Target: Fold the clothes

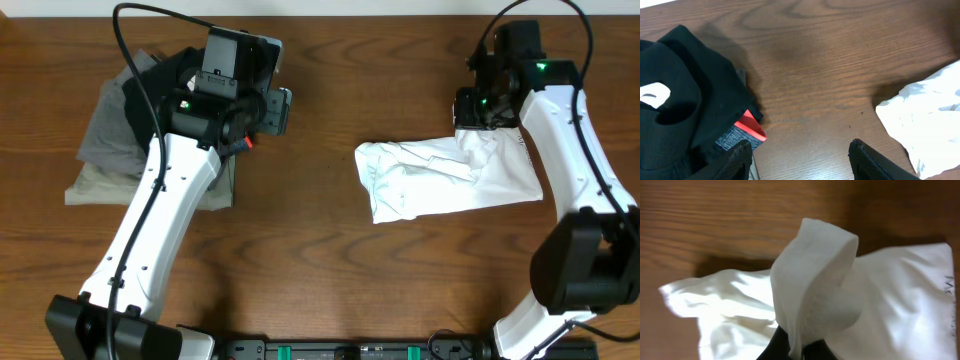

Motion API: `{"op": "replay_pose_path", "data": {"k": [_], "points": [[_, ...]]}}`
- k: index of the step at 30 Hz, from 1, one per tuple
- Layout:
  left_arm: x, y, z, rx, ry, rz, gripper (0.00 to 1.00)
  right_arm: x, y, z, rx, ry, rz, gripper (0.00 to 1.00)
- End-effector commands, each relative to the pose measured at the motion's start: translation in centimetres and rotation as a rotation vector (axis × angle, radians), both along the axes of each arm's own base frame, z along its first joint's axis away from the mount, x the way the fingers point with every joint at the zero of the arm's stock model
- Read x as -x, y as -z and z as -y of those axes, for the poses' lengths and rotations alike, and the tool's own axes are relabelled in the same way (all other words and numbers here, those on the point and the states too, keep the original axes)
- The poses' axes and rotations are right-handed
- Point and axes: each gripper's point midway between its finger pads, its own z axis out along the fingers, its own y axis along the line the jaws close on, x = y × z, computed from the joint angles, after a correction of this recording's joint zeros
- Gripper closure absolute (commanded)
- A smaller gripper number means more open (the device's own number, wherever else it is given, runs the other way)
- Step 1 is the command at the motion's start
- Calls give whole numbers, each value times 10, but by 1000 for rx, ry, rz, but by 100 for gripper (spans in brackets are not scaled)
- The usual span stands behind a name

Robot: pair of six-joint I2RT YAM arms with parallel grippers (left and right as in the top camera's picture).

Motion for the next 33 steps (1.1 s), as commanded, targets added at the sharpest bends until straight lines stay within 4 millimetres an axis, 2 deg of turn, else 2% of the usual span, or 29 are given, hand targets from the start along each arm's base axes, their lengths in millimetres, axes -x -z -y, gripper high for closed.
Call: {"op": "replay_pose_path", "data": {"k": [1,9,13,14,18,23,25,27,33], "points": [[-1,-11,-4,1,-16,27,36,0,14,18,54,67,-33,99],[-1,-11,-4,0,-16,27,36,0,21,20,58,63,-50,99],[-1,-10,-5,-2,-15,27,36,0,20,44,97,114,-47,99],[-1,-10,-5,-2,-15,27,36,0,17,58,128,143,-43,99],[-2,-10,-6,-2,-18,27,36,9,-4,134,302,312,-12,99],[-2,-11,-6,-2,-18,28,36,21,-27,215,370,513,64,99],[-2,-11,-6,-2,-19,27,36,24,-32,239,371,572,92,99],[-2,-11,-6,-2,-19,27,36,24,-36,256,375,592,122,99],[-2,-10,-6,-1,-18,27,36,12,-53,287,460,549,219,99]]}}
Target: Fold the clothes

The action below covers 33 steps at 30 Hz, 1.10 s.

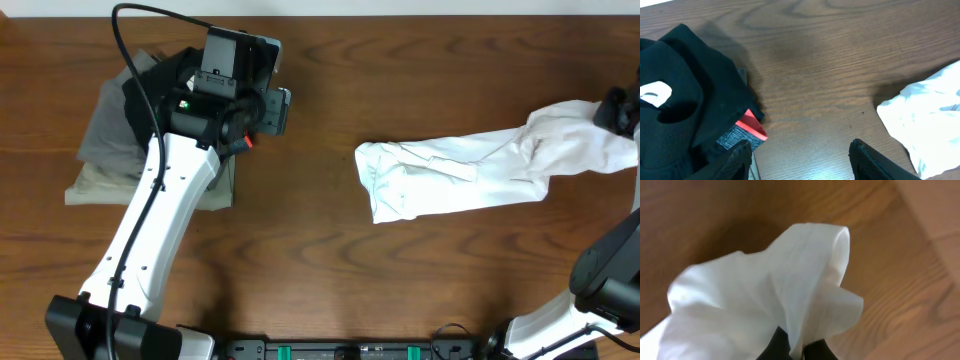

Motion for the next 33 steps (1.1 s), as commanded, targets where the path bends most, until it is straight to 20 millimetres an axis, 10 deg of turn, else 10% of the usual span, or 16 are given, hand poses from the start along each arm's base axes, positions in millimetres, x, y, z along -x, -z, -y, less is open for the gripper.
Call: {"op": "replay_pose_path", "data": {"k": [1,7,18,28,33], "points": [[-1,-11,-4,0,-14,29,36,-2,-23,12,90,-37,22,99],[-1,-11,-4,2,-17,28,36,24,-51,56,349,158,-57,99],[-1,-11,-4,2,-17,29,36,13,-42,57,225,90,33,99],[-2,-12,-4,3,-17,33,36,-27,-10,-53,-73,-391,35,99],[-2,-11,-4,3,-17,32,36,-33,-8,-77,-14,-442,-28,98]]}}
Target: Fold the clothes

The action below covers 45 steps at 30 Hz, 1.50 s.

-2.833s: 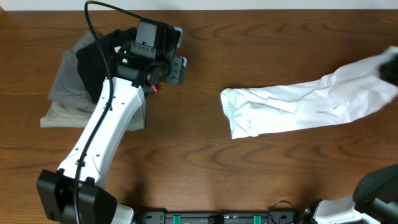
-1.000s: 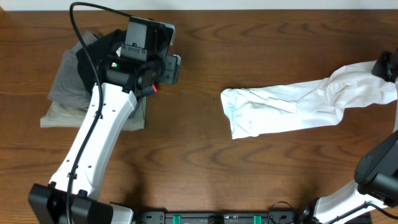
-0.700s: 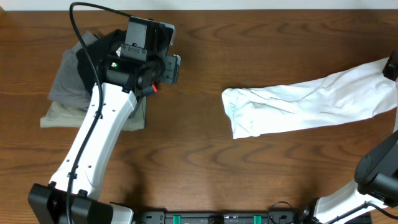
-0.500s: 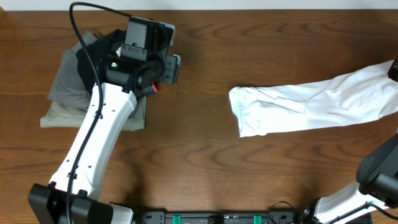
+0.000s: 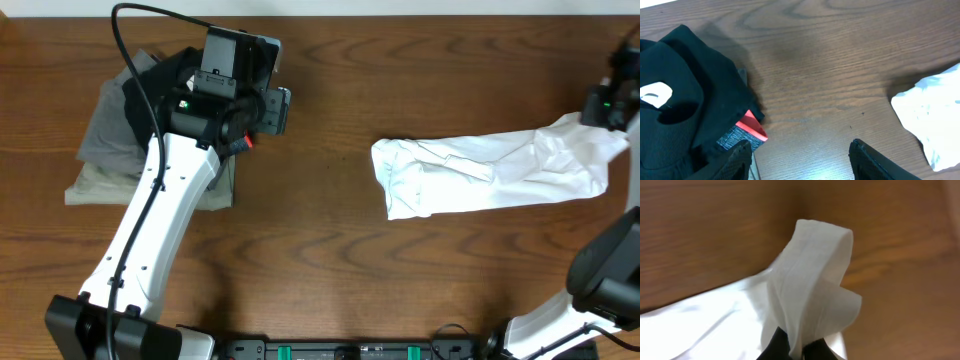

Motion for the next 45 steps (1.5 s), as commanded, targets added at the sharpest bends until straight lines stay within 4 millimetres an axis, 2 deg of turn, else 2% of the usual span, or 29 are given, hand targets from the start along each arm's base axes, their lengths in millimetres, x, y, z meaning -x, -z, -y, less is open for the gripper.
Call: {"op": "replay_pose_path", "data": {"k": [1,3,4,8,11,14,19,23,25,27,32,35,41,44,45], "points": [[-1,-11,-4,2,-17,29,36,-7,-17,-12,75,-44,15,99],[-1,-11,-4,2,-17,28,36,-5,-24,6,161,45,18,99],[-1,-11,-4,2,-17,28,36,-4,-30,22,206,115,38,99],[-1,-11,-4,2,-17,29,36,2,-43,67,222,264,128,99],[1,-9,-3,7,-10,17,36,17,-36,96,148,347,155,99],[12,-5,14,84,59,-42,36,34,-23,122,62,398,164,99],[33,10,54,225,201,-152,36,47,-8,129,-130,359,196,98],[45,35,87,280,293,-259,36,57,13,136,-176,386,155,97],[51,46,104,302,335,-306,36,58,26,137,-185,381,127,97],[57,57,128,346,403,-347,36,57,41,136,-199,374,98,98],[61,71,174,403,524,-343,36,50,65,136,-225,366,76,99],[62,83,195,401,572,-333,36,47,66,136,-236,356,91,99],[64,131,236,406,608,-372,35,41,63,133,-255,336,118,98],[59,142,257,447,591,-361,37,39,63,130,-272,329,124,98],[59,143,265,459,595,-350,42,39,63,130,-273,330,124,98]]}}
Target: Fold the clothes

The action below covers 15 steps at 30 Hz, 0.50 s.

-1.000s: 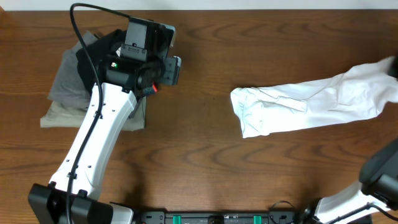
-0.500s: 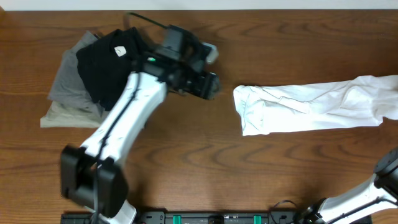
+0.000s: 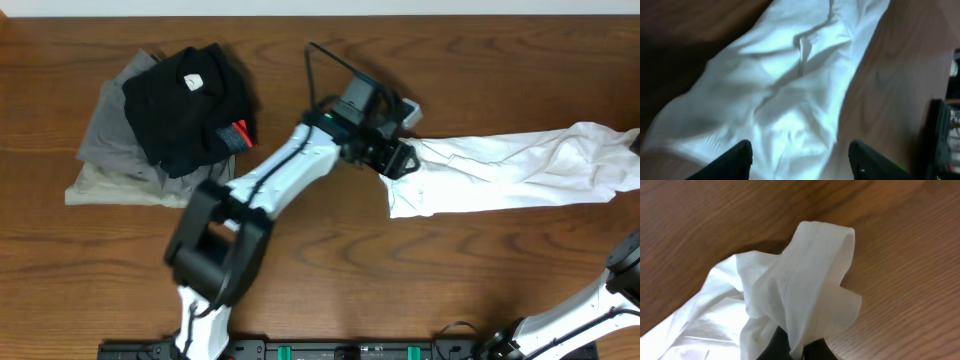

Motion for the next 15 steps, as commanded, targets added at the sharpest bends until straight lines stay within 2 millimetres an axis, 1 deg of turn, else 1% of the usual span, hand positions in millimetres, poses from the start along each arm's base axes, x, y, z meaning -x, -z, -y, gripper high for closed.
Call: {"op": "replay_pose_path", "data": {"k": [1,3,4,5,7,9,11,12,13,14,15], "points": [[4,10,19,30,-16,-40,46,-5,-3,-4,-18,-20,25,98],[4,15,26,33,-9,-19,55,-5,-3,-4,-18,-20,24,98],[1,23,26,7,-26,-7,60,-5,-3,-4,-18,-20,24,98],[-2,31,24,-31,-50,10,63,-4,-3,-5,-20,-20,22,98],[-11,56,15,-126,-105,38,67,-4,-3,-5,-21,-20,21,98],[-15,72,11,-168,-124,42,69,-4,-2,-5,-24,-20,19,98],[-17,91,5,-218,-144,43,75,-3,-2,-6,-25,-20,17,98],[-18,101,1,-246,-156,42,78,-3,-2,-6,-25,-20,17,98],[-19,113,-8,-296,-179,33,81,-3,-2,-6,-26,-20,16,98],[-21,124,-21,-361,-227,23,85,-3,-2,-6,-25,-20,16,98],[-23,129,-33,-413,-271,16,90,-3,-2,-5,-25,-19,17,98]]}}
